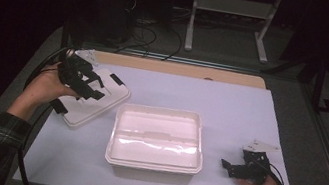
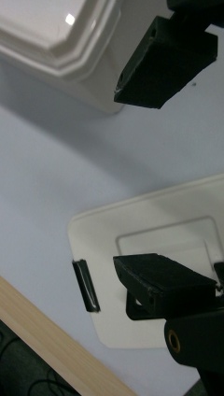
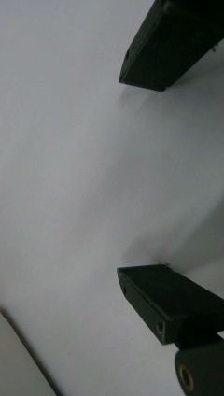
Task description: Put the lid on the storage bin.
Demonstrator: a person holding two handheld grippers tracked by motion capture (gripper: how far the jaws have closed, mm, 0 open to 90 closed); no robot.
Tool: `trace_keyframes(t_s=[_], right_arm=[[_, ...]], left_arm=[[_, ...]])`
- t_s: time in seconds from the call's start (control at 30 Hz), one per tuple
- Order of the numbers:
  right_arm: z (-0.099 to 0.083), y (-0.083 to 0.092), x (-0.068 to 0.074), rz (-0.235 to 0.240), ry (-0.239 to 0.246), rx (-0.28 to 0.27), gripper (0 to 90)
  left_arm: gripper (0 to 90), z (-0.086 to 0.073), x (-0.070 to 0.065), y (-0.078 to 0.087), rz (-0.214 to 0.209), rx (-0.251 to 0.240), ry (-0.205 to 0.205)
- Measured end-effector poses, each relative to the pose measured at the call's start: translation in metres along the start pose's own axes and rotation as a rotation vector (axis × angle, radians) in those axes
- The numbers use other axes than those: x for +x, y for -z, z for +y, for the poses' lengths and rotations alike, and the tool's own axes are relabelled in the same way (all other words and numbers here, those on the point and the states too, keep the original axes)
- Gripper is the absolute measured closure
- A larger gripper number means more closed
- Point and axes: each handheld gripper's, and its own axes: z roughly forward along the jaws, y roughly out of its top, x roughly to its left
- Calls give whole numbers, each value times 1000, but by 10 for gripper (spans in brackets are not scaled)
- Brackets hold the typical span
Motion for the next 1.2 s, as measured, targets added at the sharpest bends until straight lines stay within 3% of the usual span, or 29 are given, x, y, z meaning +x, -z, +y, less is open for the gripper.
trace_keyframes(t_s=[0.27, 0.57, 0.87, 1.1, 1.2], right_arm=[[0, 0, 0, 0, -1, 1, 65], [0, 0, 0, -2, 3, -1, 65], [0, 0, 0, -2, 3, 0, 65], [0, 0, 0, -3, 3, 0, 64], [0, 0, 0, -3, 3, 0, 64]], left_arm=[[173, -10, 22, -11, 34, 6, 33], [179, -28, 61, -34, 67, 41, 95], [203, -43, 90, -58, 65, 77, 147], [334, -54, 102, -71, 41, 118, 183], [450, -56, 104, -71, 17, 119, 204]])
